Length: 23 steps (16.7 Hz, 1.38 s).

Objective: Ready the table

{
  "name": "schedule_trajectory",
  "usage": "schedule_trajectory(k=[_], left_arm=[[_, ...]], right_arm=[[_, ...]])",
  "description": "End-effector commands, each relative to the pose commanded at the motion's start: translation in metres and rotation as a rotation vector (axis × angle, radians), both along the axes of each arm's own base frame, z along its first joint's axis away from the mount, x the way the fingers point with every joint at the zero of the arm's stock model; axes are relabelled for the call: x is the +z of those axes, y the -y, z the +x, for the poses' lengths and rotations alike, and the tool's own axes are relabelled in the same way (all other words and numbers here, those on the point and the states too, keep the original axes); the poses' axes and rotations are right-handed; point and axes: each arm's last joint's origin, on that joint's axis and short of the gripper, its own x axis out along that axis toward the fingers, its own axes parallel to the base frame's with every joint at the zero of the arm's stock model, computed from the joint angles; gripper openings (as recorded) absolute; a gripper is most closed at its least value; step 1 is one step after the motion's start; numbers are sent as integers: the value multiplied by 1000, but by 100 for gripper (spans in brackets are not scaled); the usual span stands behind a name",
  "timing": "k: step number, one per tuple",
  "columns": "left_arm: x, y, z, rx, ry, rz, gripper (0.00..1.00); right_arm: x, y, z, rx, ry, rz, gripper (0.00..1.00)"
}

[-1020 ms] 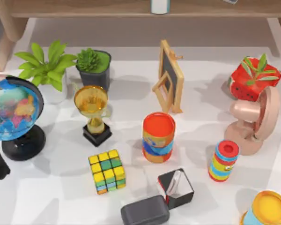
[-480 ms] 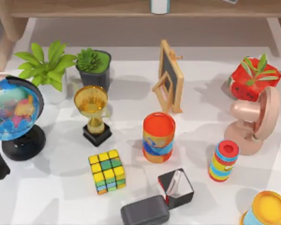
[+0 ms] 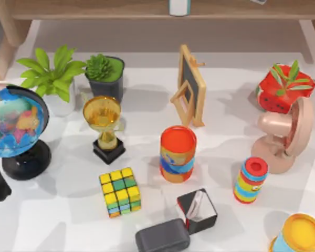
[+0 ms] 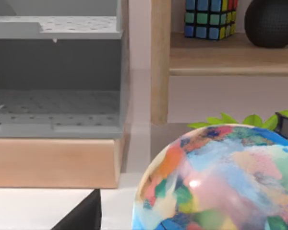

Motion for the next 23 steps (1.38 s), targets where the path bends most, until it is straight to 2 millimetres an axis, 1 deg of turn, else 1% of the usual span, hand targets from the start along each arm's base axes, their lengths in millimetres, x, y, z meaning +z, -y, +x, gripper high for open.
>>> schedule_trajectory(k=[3,4,8,11,13,15,18,20,23], left_arm=[[0,0,0,0,0,0,100],[0,0,0,0,0,0,100],[0,0,0,0,0,0,100],[0,0,0,0,0,0,100],[0,0,0,0,0,0,100],[0,0,0,0,0,0,100],[0,0,0,0,0,0,100],[0,0,0,0,0,0,100],[0,0,0,0,0,0,100]], right_arm=[[0,2,-1,-5,0,0,0],[5,1,-1,-5,7,-3,0],[42,-3,-10,-23,46,-27,0],[79,-7,-25,-72,102,-60,0],[106,-13,-37,-114,153,-85,0],[131,-22,-51,-152,204,-105,0],[158,-42,-78,-197,254,-121,0],[166,-55,-98,-218,260,-124,0],[161,-75,-130,-233,234,-122,0]])
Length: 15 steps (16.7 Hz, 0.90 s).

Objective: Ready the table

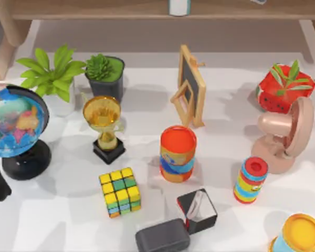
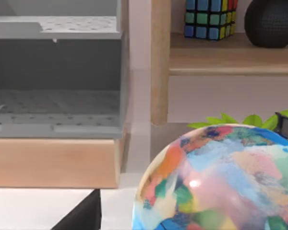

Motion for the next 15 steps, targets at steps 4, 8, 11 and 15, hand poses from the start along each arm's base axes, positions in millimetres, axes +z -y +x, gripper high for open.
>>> schedule_trajectory(k=[4,8,11,15], left_arm=[[0,0,0,0,0,0,100],[0,0,0,0,0,0,100],[0,0,0,0,0,0,100],[0,0,0,0,0,0,100]], right_arm=[[-27,-25,-41,14,-51,12,0],[-68,-47,-79,58,-109,35,0],[-101,-59,-107,90,-164,66,0],[-135,-68,-138,110,-215,112,0]])
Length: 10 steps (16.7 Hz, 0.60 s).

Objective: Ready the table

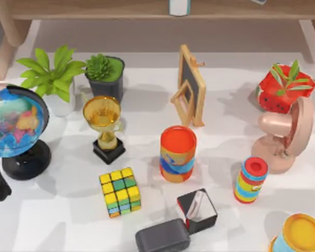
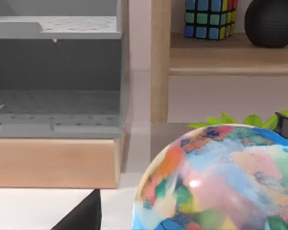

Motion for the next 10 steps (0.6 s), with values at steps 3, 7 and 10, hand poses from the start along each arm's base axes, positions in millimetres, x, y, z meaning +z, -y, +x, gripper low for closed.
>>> schedule_trajectory(k=[3,7,10], left_arm=[[0,0,0,0,0,0,100],[0,0,0,0,0,0,100],[0,0,0,0,0,0,100]], right_arm=[[-12,-3,-13,-1,-9,20,0],[-14,-3,-15,-3,-10,24,0],[-14,-2,-15,-7,-15,25,0]])
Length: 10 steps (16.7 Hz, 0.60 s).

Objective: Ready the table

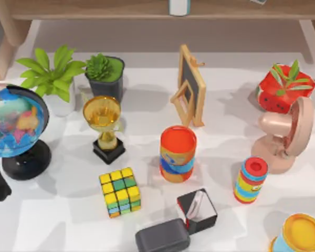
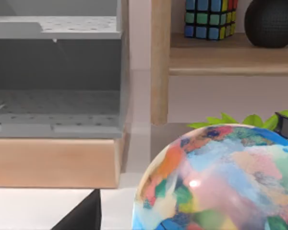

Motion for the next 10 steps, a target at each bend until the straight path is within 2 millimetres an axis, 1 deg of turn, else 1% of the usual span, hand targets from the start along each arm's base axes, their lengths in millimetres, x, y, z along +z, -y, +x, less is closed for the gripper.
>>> schedule_trajectory(k=[4,10], left_arm=[[0,0,0,0,0,0,100],[0,0,0,0,0,0,100]], right_arm=[[4,3,2,-21,17,-6,0],[17,16,13,-123,79,-27,0]])
